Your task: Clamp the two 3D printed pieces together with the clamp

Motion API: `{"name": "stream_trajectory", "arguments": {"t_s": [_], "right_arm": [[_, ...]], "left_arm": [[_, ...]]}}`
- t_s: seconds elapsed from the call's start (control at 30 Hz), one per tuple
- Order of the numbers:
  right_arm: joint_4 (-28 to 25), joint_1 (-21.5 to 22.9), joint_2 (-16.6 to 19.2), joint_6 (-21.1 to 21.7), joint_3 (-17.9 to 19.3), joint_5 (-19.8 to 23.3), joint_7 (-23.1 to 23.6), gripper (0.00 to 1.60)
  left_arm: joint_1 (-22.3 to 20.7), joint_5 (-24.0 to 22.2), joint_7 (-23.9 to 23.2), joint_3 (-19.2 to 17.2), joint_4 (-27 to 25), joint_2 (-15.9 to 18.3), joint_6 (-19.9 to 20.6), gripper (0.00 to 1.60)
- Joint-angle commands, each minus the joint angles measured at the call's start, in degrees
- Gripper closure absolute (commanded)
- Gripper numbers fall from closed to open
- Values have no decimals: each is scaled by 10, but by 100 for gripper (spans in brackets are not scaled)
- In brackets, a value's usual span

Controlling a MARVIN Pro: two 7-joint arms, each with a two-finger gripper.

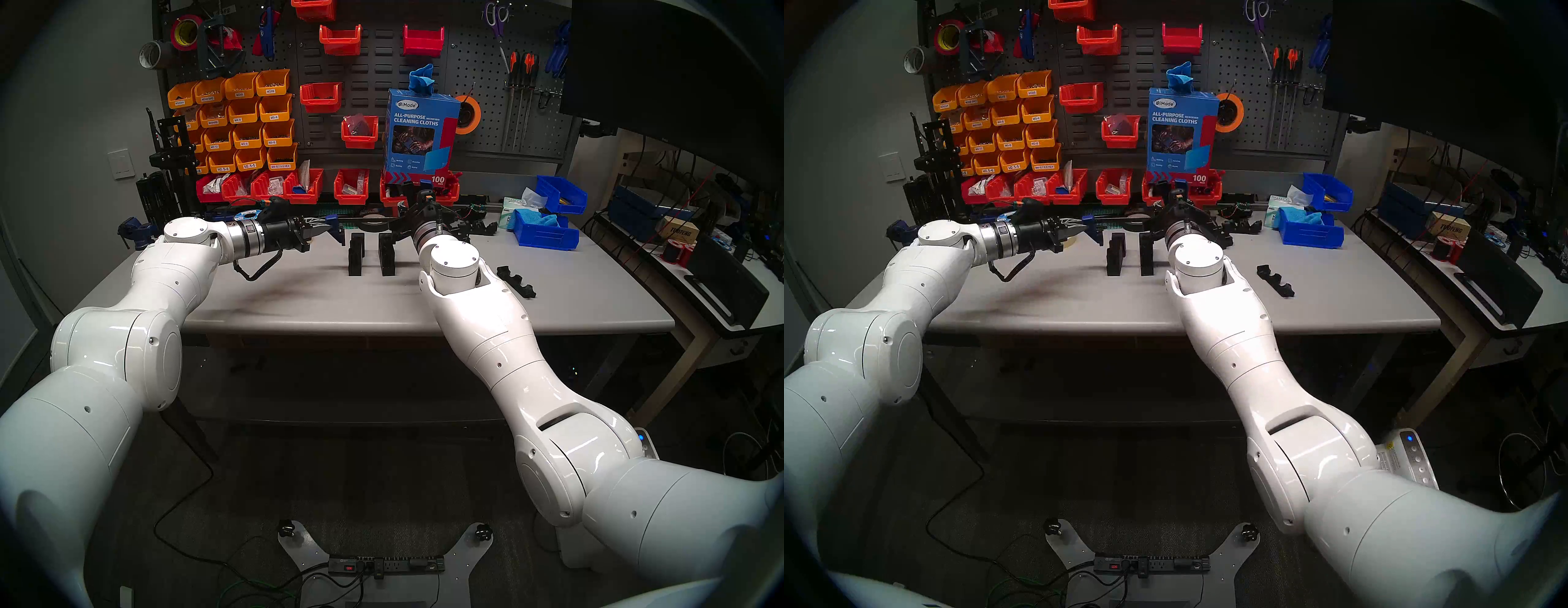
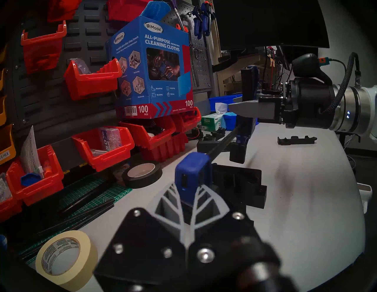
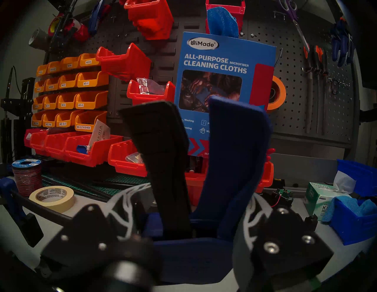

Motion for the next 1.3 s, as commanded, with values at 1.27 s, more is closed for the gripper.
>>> {"name": "stream_trajectory", "arguments": {"t_s": [1.27], "right_arm": [[30, 41, -9, -42, 0, -2, 23, 160]], "left_arm": [[-74, 36, 26, 3, 55, -21, -17, 160]]}}
